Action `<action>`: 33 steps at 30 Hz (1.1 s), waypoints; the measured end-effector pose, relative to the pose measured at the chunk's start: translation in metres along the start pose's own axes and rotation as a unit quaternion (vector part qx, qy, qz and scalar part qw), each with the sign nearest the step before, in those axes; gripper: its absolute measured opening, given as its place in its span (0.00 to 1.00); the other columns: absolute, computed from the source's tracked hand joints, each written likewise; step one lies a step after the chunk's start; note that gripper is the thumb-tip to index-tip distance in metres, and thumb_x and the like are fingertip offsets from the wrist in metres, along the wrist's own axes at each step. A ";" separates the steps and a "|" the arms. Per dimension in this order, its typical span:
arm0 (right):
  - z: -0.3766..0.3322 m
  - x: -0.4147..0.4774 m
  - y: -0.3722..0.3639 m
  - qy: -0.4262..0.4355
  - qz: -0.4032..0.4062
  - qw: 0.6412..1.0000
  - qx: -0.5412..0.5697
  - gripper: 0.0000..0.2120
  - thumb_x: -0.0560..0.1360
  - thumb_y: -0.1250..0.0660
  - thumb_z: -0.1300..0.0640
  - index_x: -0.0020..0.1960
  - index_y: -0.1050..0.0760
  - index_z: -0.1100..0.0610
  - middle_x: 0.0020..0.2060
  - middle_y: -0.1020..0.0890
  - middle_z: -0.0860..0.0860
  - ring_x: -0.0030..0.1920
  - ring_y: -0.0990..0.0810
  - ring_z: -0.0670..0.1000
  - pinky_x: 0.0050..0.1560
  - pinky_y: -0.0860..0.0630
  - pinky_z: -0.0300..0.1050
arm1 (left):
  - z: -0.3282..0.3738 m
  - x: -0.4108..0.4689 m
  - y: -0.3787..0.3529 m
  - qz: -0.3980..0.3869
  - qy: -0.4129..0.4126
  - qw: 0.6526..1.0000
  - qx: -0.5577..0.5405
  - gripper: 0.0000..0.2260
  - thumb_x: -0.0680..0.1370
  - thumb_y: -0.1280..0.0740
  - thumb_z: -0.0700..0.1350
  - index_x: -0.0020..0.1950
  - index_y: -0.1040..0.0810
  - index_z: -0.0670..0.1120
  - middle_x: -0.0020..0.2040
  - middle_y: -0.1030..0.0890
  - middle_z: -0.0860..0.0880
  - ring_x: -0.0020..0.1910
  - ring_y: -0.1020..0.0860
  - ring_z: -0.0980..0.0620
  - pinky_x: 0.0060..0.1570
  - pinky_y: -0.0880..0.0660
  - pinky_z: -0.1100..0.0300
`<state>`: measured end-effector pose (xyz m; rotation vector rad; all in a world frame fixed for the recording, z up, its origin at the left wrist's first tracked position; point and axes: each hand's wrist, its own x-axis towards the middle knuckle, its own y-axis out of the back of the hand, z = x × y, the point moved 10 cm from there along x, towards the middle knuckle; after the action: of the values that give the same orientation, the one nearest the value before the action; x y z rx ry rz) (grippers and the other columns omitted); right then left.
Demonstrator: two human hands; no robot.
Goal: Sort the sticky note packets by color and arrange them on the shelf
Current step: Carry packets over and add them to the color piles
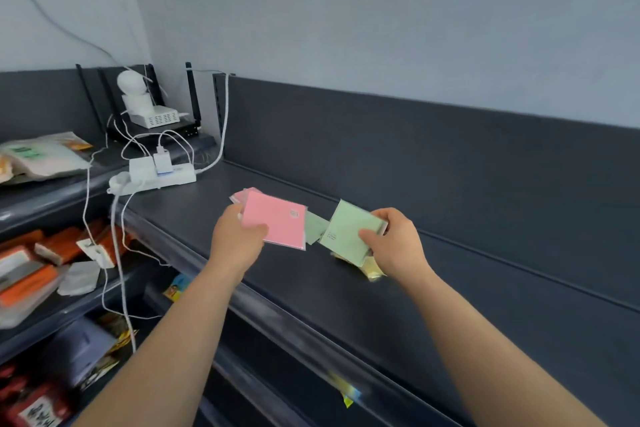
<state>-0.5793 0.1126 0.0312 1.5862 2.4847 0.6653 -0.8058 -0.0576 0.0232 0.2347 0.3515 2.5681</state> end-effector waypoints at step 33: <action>-0.007 0.060 -0.135 -0.077 -0.027 0.871 -0.484 0.21 0.79 0.46 0.41 0.62 0.27 0.54 0.62 0.30 0.54 0.63 0.34 0.57 0.63 0.37 0.50 | -0.070 0.187 -0.005 -0.160 -0.056 0.924 0.344 0.26 0.77 0.39 0.60 0.67 0.32 0.44 0.69 0.33 0.42 0.67 0.34 0.38 0.63 0.36 0.46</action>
<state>-0.7211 0.1158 -0.0119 1.0826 1.5830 1.3996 -0.9774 0.0317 -0.0272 0.5223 1.1423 2.0130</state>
